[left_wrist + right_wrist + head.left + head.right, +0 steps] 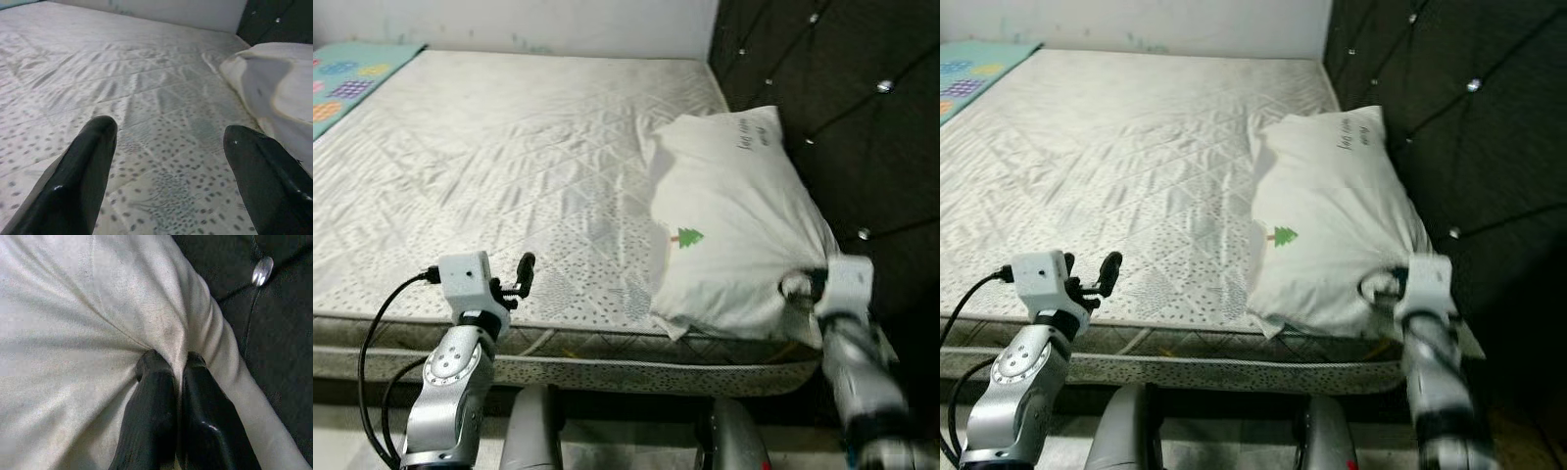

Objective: Clean up the room

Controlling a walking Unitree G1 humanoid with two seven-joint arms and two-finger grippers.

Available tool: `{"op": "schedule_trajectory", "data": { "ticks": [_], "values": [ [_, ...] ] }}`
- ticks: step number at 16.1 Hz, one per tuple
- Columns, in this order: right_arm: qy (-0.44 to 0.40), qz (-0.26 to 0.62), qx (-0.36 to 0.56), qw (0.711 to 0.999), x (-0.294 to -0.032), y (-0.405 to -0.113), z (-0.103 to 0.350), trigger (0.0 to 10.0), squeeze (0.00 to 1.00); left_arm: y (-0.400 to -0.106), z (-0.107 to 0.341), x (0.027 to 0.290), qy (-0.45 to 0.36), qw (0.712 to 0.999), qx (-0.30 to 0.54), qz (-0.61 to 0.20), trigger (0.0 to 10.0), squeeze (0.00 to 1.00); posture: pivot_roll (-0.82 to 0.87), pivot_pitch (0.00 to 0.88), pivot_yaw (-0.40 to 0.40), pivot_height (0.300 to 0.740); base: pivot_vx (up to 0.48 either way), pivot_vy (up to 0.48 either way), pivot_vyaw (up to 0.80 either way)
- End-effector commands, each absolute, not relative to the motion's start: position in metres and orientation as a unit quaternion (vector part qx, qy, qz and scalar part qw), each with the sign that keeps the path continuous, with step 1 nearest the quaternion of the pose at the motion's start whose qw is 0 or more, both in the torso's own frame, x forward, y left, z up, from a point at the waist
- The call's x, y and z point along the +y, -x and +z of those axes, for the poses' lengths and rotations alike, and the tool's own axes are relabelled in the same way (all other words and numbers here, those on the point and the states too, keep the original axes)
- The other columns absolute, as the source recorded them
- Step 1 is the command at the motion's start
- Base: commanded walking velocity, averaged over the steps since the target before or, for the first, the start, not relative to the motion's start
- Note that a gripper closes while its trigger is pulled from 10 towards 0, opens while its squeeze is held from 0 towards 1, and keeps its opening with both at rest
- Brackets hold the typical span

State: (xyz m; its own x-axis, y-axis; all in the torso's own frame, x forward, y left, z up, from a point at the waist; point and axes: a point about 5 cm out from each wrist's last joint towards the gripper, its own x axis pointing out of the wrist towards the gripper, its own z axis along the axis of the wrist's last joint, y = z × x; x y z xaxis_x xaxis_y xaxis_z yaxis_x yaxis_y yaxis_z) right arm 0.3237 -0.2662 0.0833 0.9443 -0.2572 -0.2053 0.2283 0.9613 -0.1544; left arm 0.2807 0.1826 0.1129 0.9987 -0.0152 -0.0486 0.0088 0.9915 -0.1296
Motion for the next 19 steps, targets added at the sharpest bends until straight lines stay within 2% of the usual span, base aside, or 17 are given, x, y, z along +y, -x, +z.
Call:
{"op": "schedule_trajectory", "data": {
  "ticks": [1,5,11,12,13,14,19],
  "values": [
    [0.108,-0.122,0.100,0.981,-0.279,-0.334,0.099,0.0,0.00,-0.279,0.112,0.185,0.059,0.998,0.027,-0.001,10.0,0.00,-0.02,0.025,-0.017,0.550,0.000,0.000,0.00],
    [0.128,-0.160,0.077,0.976,-0.302,-0.351,0.134,0.0,0.00,-0.275,0.112,0.193,0.055,0.998,0.024,0.014,10.0,0.00,0.00,0.024,-0.028,0.550,0.000,0.000,0.00],
    [0.140,-0.191,0.084,0.968,-0.321,-0.343,0.133,0.0,0.00,-0.278,0.112,0.188,0.055,0.998,0.024,0.004,10.0,0.00,-0.01,0.018,-0.016,0.550,0.000,0.000,0.00],
    [0.143,-0.182,0.092,0.968,-0.318,-0.342,0.127,5.5,0.00,-0.279,0.113,0.188,0.055,0.998,0.023,0.003,10.0,0.00,-0.02,0.015,-0.014,0.550,0.000,0.000,0.00],
    [0.110,-0.162,0.092,0.976,-0.312,-0.342,0.121,10.0,0.00,-0.280,0.113,0.188,0.054,0.998,0.023,0.002,10.0,0.00,-0.02,0.013,-0.013,0.550,0.000,0.000,0.00],
    [0.104,-0.155,0.090,0.978,-0.308,-0.341,0.117,10.0,1.00,-0.280,0.113,0.188,0.054,0.998,0.023,0.002,10.0,0.00,-0.02,0.011,-0.013,0.550,0.000,0.000,0.00],
    [0.064,-0.129,0.079,0.986,-0.273,-0.338,0.094,10.0,1.00,-0.276,0.108,0.182,0.060,0.998,0.027,-0.004,10.0,0.00,-0.02,0.000,-0.025,0.550,0.000,0.000,0.00]
  ]
}}
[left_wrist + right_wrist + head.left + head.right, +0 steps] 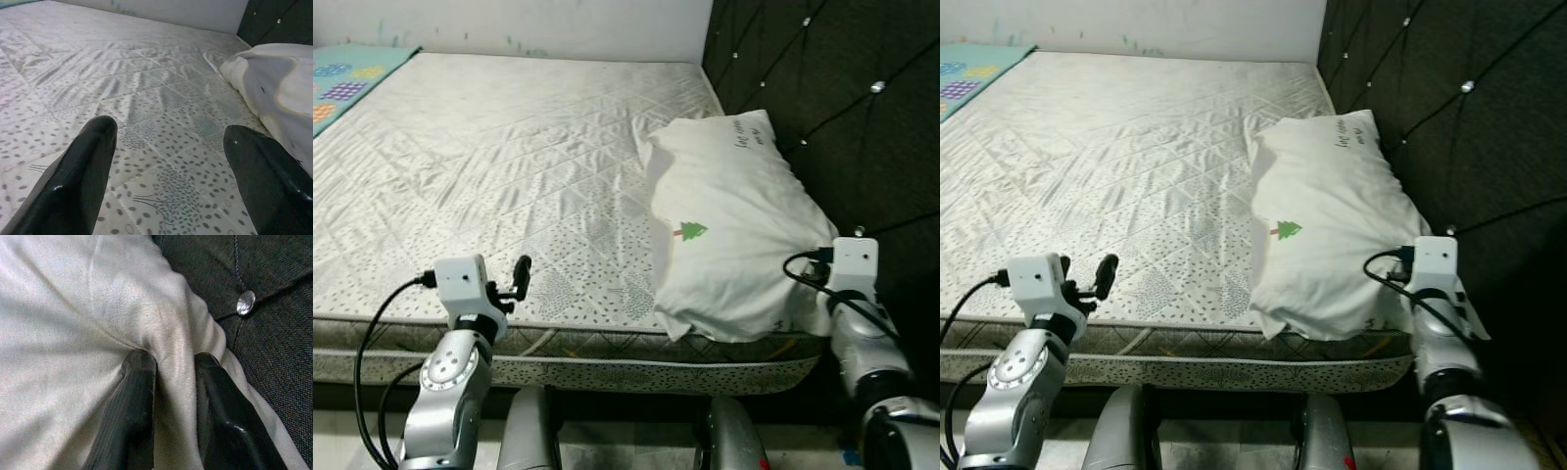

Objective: Clean up the room

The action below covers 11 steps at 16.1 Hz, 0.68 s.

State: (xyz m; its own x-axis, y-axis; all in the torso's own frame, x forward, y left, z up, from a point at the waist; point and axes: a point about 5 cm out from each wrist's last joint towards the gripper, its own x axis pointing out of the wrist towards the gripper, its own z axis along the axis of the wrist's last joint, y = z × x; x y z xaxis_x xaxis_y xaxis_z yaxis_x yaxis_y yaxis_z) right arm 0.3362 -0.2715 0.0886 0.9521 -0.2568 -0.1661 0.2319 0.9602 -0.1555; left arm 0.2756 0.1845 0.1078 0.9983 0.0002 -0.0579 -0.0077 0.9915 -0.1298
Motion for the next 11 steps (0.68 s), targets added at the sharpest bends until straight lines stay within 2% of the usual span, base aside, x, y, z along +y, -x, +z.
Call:
{"op": "schedule_trajectory", "data": {
  "ticks": [1,5,8,11],
  "values": [
    [0.056,-0.120,0.065,0.989,-0.265,-0.339,0.095,10.0,1.00,-0.277,0.107,0.180,0.060,0.998,0.027,-0.006,10.0,0.00,-0.02,0.000,-0.027,0.550,0.000,0.000,0.00],
    [0.115,-0.118,-0.033,0.986,-0.251,-0.344,0.125,10.0,1.00,-0.282,0.109,0.175,0.063,0.998,0.020,-0.014,10.0,0.00,-0.03,0.000,-0.025,0.550,0.000,0.000,0.00],
    [0.089,-0.104,-0.069,0.988,-0.232,-0.344,0.136,10.0,1.00,-0.281,0.109,0.173,0.067,0.998,0.012,-0.013,10.0,0.00,-0.04,0.000,-0.027,0.550,0.000,0.000,0.00],
    [0.063,-0.091,-0.061,0.992,-0.212,-0.338,0.130,10.0,1.00,-0.284,0.113,0.175,0.071,0.997,-0.004,-0.005,10.0,0.00,-0.04,0.000,-0.028,0.550,0.000,0.000,0.00]
  ]
}}
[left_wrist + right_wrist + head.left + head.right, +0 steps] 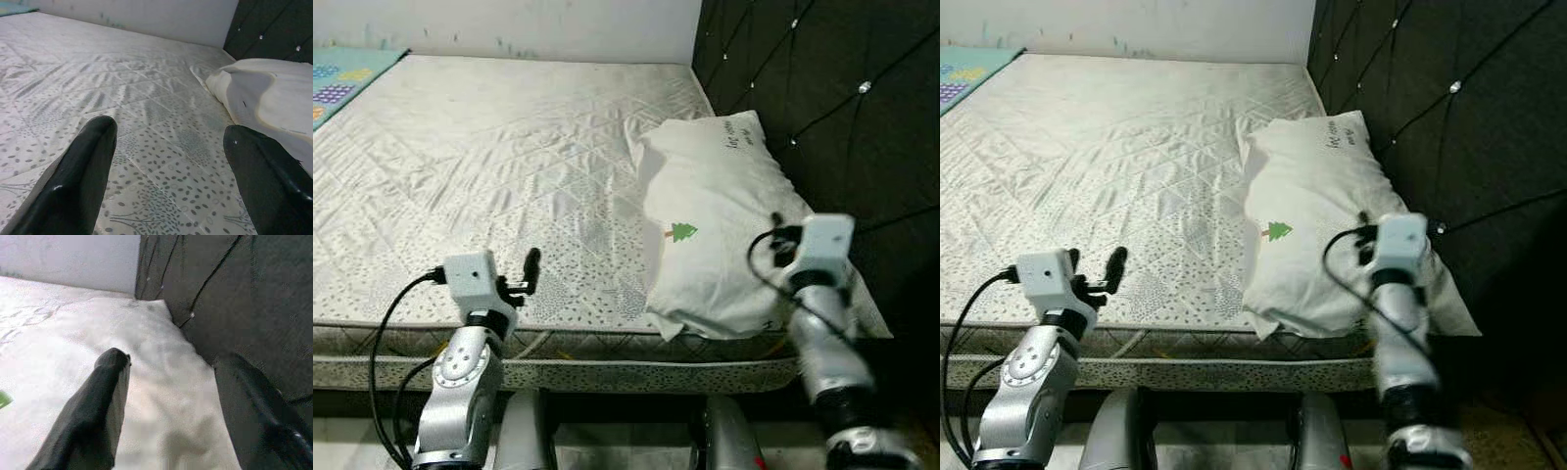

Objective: Clean up the room

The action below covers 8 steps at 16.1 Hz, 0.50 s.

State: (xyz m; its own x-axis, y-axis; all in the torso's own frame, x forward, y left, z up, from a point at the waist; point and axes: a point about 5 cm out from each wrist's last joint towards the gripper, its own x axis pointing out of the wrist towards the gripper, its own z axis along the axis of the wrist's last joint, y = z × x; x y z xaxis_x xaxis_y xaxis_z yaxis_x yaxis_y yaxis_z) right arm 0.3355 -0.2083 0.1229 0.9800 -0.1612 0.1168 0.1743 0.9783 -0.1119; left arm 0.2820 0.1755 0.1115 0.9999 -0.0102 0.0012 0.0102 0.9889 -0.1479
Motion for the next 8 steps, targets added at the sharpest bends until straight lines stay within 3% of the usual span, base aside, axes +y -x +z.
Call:
{"op": "schedule_trajectory", "data": {
  "ticks": [1,6,7,8],
  "values": [
    [0.056,-0.083,-0.058,0.993,-0.205,-0.334,0.126,10.0,1.00,-0.285,0.113,0.177,0.070,0.998,-0.006,-0.001,10.0,0.00,-0.04,0.000,-0.028,0.550,0.000,0.000,0.00],
    [0.032,-0.043,-0.060,0.997,-0.194,-0.331,0.132,10.0,1.00,-0.288,0.113,0.191,0.062,0.998,-0.017,0.024,10.0,0.00,-0.05,0.000,-0.031,0.550,0.000,0.000,0.00],
    [0.035,-0.027,-0.072,0.996,-0.192,-0.331,0.138,10.0,0.55,-0.288,0.113,0.193,0.069,0.997,-0.020,0.020,10.0,0.00,-0.05,0.000,-0.033,0.555,0.000,0.000,0.00],
    [0.032,-0.027,-0.084,0.996,-0.190,-0.335,0.146,10.0,0.00,-0.293,0.113,0.193,0.073,0.997,-0.024,0.018,10.0,0.00,-0.07,0.000,-0.028,0.565,0.000,0.000,0.00]
  ]
}}
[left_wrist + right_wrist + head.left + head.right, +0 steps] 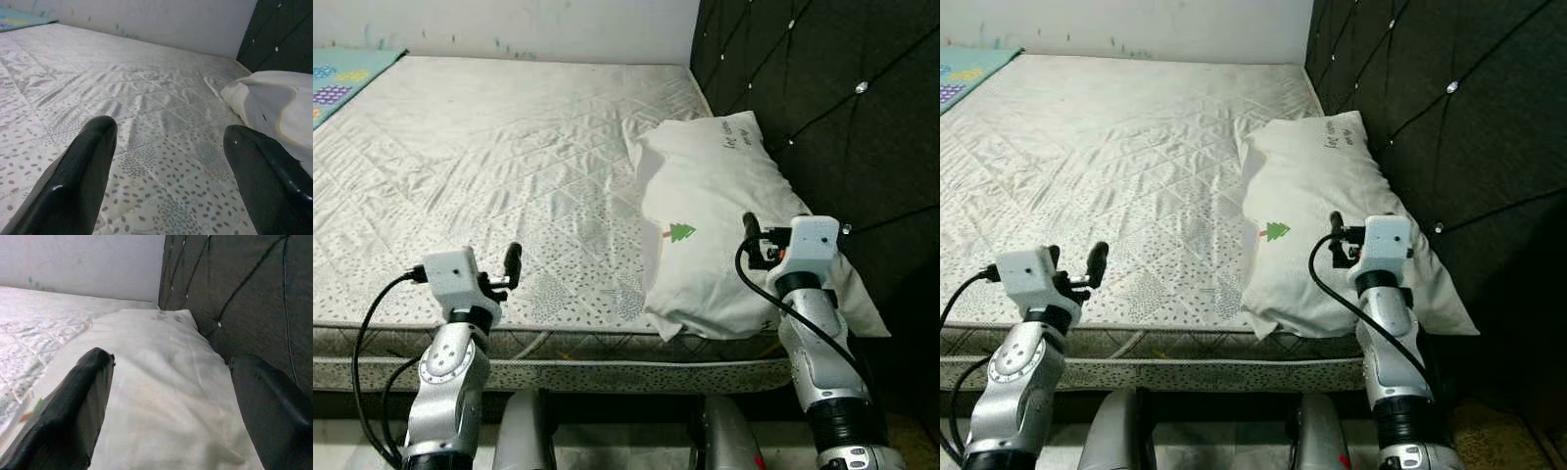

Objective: Clean up the room

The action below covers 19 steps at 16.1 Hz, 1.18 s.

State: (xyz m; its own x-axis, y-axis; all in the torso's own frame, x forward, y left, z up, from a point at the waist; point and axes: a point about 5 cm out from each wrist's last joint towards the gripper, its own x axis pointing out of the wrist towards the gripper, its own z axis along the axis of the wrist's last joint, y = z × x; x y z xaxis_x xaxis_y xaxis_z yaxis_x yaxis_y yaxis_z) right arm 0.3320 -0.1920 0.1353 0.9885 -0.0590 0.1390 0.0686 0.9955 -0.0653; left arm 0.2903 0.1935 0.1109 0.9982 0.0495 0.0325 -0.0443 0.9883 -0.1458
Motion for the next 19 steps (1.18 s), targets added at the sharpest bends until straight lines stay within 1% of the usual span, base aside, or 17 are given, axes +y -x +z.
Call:
{"op": "schedule_trajectory", "data": {
  "ticks": [1,3,7,8,11,14,16,19],
  "values": [
    [0.022,-0.026,-0.091,0.995,-0.188,-0.340,0.152,10.0,0.00,-0.300,0.115,0.190,0.073,0.997,-0.030,0.016,10.0,0.00,-0.07,0.000,-0.025,0.575,0.000,0.000,0.00],
    [0.006,-0.015,-0.102,0.995,-0.184,-0.346,0.162,10.0,0.00,-0.310,0.121,0.185,0.077,0.996,-0.043,0.009,10.0,0.00,-0.08,0.000,-0.021,0.600,0.000,0.000,0.00],
    [-0.013,-0.003,-0.114,0.993,-0.179,-0.352,0.172,10.0,0.00,-0.321,0.128,0.188,0.084,0.995,-0.059,0.012,10.0,0.00,-0.09,0.000,-0.019,0.655,0.000,0.000,0.00],
    [-0.027,0.008,-0.113,0.993,-0.175,-0.352,0.172,10.0,0.00,-0.321,0.129,0.191,0.082,0.995,-0.062,0.016,10.0,0.00,-0.09,0.000,-0.012,0.675,0.000,0.000,0.00],
    [-0.021,0.007,-0.106,0.994,-0.172,-0.346,0.165,10.0,0.00,-0.316,0.122,0.195,0.073,0.996,-0.054,0.017,10.0,0.00,-0.08,0.000,-0.004,0.712,0.000,0.000,0.00],
    [-0.032,0.002,-0.097,0.995,-0.171,-0.343,0.159,10.0,0.00,-0.312,0.120,0.196,0.071,0.996,-0.054,0.021,10.0,0.00,-0.08,0.000,0.003,0.740,0.000,0.000,0.00],
    [-0.033,0.007,-0.096,0.995,-0.166,-0.343,0.160,10.0,0.00,-0.311,0.119,0.201,0.060,0.997,-0.050,0.023,10.0,0.00,-0.08,0.000,0.003,0.740,0.000,0.000,0.00],
    [-0.034,0.009,-0.085,0.996,-0.167,-0.339,0.155,10.0,0.00,-0.305,0.118,0.204,0.053,0.997,-0.047,0.024,10.0,0.00,-0.07,0.000,0.008,0.740,0.000,0.000,0.00]
  ]
}}
